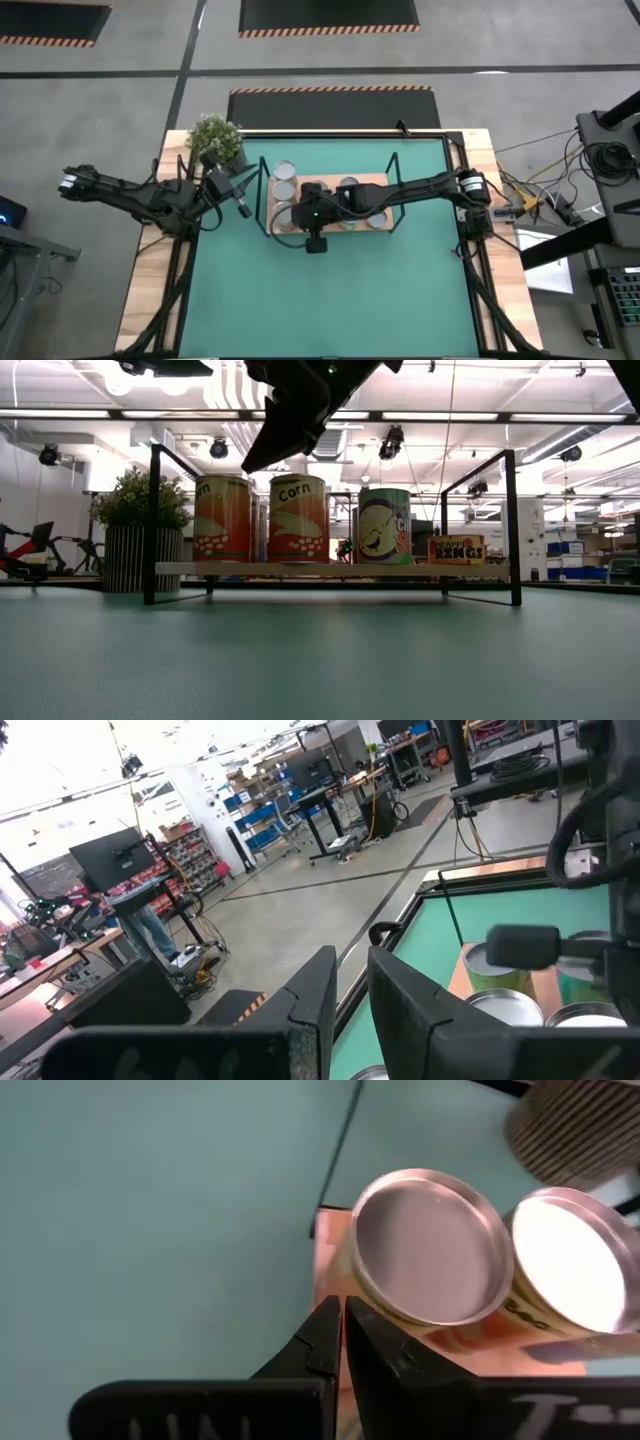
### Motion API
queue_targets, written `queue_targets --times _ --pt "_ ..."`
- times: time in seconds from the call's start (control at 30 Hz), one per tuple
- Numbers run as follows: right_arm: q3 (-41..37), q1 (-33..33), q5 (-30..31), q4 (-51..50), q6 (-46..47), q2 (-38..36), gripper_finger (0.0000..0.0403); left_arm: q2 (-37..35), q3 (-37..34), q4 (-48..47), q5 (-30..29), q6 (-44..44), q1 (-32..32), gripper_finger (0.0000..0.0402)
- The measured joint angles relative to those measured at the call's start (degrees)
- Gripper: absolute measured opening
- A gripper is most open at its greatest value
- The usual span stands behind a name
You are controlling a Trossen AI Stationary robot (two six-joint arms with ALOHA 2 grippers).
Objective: Pick and place cans onto a shelf
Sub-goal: Adjust the cans on the shelf
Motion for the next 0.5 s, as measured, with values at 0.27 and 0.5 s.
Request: queue_targets --times 0.27,0.5 --pt "-1.07 0.38 -0.54 3.19 0.10 0.11 0.0009 0.00 0.00 0.02 0.00 0.02 0.02 0.0043" --pt "-1.19 1.49 -0.34 8.92 0.24 0.15 0.0009 0.00 0.00 0.04 0.00 0.02 0.00 0.0043"
